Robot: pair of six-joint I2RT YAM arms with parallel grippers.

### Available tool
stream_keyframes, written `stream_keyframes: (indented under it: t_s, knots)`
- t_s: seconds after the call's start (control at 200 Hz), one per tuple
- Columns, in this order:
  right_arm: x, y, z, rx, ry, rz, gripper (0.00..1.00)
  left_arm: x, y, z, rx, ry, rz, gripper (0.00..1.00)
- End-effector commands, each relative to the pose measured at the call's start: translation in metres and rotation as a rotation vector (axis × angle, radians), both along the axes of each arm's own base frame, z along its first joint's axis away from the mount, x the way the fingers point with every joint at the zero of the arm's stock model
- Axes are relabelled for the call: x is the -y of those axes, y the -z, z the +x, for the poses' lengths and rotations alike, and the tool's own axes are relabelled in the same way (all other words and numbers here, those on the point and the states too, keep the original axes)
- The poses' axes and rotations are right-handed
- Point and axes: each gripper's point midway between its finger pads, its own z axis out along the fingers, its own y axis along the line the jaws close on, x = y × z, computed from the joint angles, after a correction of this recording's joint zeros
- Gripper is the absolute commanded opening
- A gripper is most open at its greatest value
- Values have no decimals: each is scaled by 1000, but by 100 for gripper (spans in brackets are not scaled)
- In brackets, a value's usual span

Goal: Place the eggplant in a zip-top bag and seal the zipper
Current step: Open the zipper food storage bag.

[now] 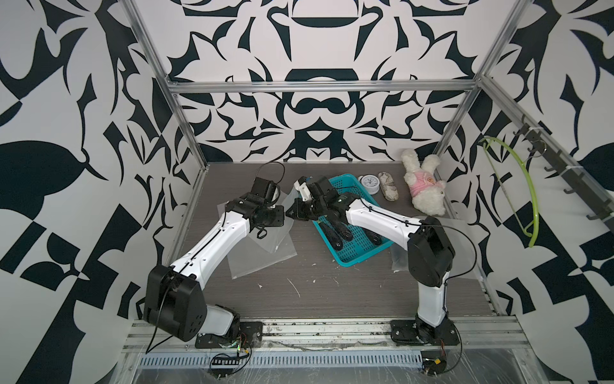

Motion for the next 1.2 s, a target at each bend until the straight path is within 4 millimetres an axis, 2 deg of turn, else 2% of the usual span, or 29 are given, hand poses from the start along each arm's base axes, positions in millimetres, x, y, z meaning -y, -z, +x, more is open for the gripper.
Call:
stream_keyframes:
  t_s: [0.0,0.08,0.22,0.4,0.65,0.7,0.82,0.885,1.02,1.195]
  knots:
    - [1,-13,-1,32,-12,7,0,3,-8,8,34,27,16,33]
    - [3,-11,-2,34,-17,-6,0,3,-10,11,52,42,29,24]
    - [15,2,0,53,1,-93,0,-4,-14,13,50,21,64,0]
    - [34,10,10,84,46,-217,0,-22,-18,11,42,-88,58,0]
    - [34,3,9,113,10,-228,0,-27,-24,5,46,-166,18,0]
    - [31,-2,6,123,-16,-212,7,-25,-25,4,45,-169,1,0]
    - [19,-22,-2,165,-86,-119,26,-4,-21,0,15,-79,-82,0]
    - [18,-32,-4,188,-97,-92,31,-6,-15,0,-2,-85,-62,0]
    - [25,-50,-12,253,-133,-86,36,-16,-6,1,-45,-115,6,0]
    - [59,-63,-7,363,-139,-121,36,-13,-2,2,-62,-134,-13,0]
